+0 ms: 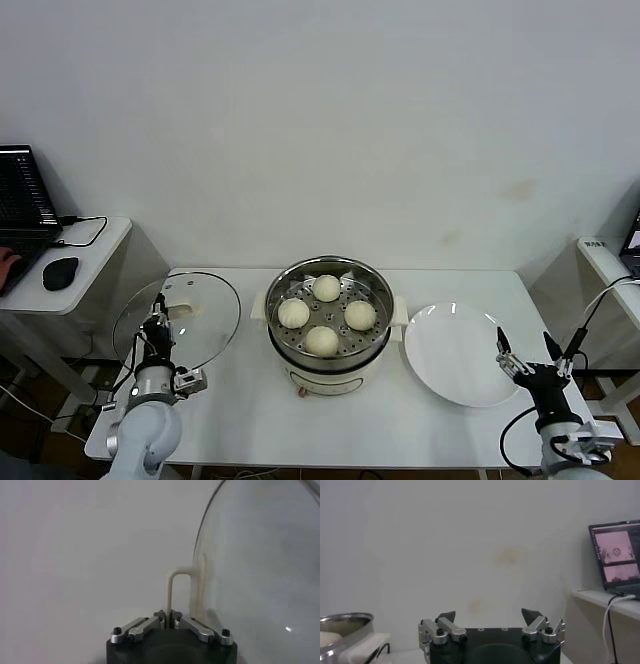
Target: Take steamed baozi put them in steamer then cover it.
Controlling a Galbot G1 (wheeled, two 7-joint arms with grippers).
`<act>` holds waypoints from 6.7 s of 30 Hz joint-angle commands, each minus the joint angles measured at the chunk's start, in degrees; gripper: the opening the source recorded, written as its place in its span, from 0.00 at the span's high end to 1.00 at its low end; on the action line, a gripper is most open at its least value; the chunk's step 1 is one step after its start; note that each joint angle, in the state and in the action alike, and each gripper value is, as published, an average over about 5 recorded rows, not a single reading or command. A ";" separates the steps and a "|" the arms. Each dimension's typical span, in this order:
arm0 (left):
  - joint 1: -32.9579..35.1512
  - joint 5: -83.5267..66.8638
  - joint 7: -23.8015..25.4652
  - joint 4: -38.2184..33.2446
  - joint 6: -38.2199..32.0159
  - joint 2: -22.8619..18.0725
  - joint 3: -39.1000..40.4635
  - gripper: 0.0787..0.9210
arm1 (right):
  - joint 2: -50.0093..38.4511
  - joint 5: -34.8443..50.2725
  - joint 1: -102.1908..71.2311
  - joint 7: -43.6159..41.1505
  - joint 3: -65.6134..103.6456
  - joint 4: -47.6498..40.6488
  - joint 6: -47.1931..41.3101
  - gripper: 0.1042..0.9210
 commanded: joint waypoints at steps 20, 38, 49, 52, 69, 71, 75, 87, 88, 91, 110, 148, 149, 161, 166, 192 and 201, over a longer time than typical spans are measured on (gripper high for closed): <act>-1.39 22.09 12.95 -14.55 12.20 -6.61 17.24 0.93 | 4.22 -9.77 1.47 0.64 -1.72 0.83 -6.25 0.12; -14.68 20.29 22.17 -6.63 15.14 -13.90 30.61 0.93 | 6.51 -12.07 3.08 0.27 -1.22 -1.65 -5.73 0.12; -19.22 20.34 22.53 -0.52 15.57 -18.13 36.78 0.93 | 6.60 -12.17 3.14 0.08 -0.83 -2.22 -6.01 0.12; -19.17 20.40 22.06 0.69 15.56 -18.21 37.38 0.93 | 6.59 -12.13 3.11 0.02 -0.65 -2.19 -6.12 0.12; -17.72 20.83 22.14 2.20 15.59 -18.31 35.79 0.93 | 6.44 -12.23 3.45 -0.16 -0.84 -3.33 -5.68 0.12; -17.61 20.96 21.88 2.56 15.57 -18.33 35.29 0.93 | 6.45 -12.28 3.48 -0.19 -0.84 -3.36 -5.65 0.12; -17.04 21.23 21.80 2.04 15.55 -18.33 34.55 0.93 | 6.53 -12.77 3.52 -0.26 -0.75 -3.48 -5.97 0.12; -16.37 21.71 20.17 3.49 15.21 -18.23 33.30 0.93 | 6.55 -13.04 3.99 -0.31 -1.06 -3.82 -5.91 0.12; -16.31 21.68 20.09 3.53 15.20 -18.23 33.29 0.93 | 6.56 -13.04 4.00 -0.31 -1.08 -3.83 -5.89 0.12; -16.17 21.62 20.02 3.58 15.16 -18.22 33.27 0.93 | 6.57 -13.06 3.99 -0.31 -1.12 -3.91 -5.79 0.12; -15.72 20.36 16.87 5.27 13.61 -18.21 32.94 0.93 | 6.70 -13.07 3.90 -0.33 -1.03 -4.23 -5.47 0.12; -5.77 17.37 20.20 -16.08 12.51 -13.33 33.99 0.21 | 6.28 -13.20 2.68 -0.43 -0.84 -3.55 -5.65 0.12; -5.10 16.77 20.18 -17.68 12.42 -12.85 33.69 0.18 | 6.20 -13.16 2.48 -0.49 -0.96 -3.38 -5.67 0.12; 7.60 -30.86 12.69 -35.12 -0.46 -1.91 8.61 0.12 | 4.19 -10.51 -0.24 -0.96 -4.61 -1.45 -4.89 0.12; 17.48 -57.90 3.86 -29.32 -15.33 -0.29 -4.60 0.12 | 4.18 -10.75 -1.40 -0.84 -5.14 -2.12 -3.21 0.12; 26.55 -69.85 0.63 -15.57 -11.36 -2.05 -7.30 0.12 | 6.68 -14.70 -4.72 0.47 -5.50 -1.61 -6.48 0.12; 27.01 -68.91 0.56 -16.19 -12.46 -1.59 -5.74 0.12 | 6.99 -16.15 -5.58 -0.01 -4.55 -0.94 -3.86 0.12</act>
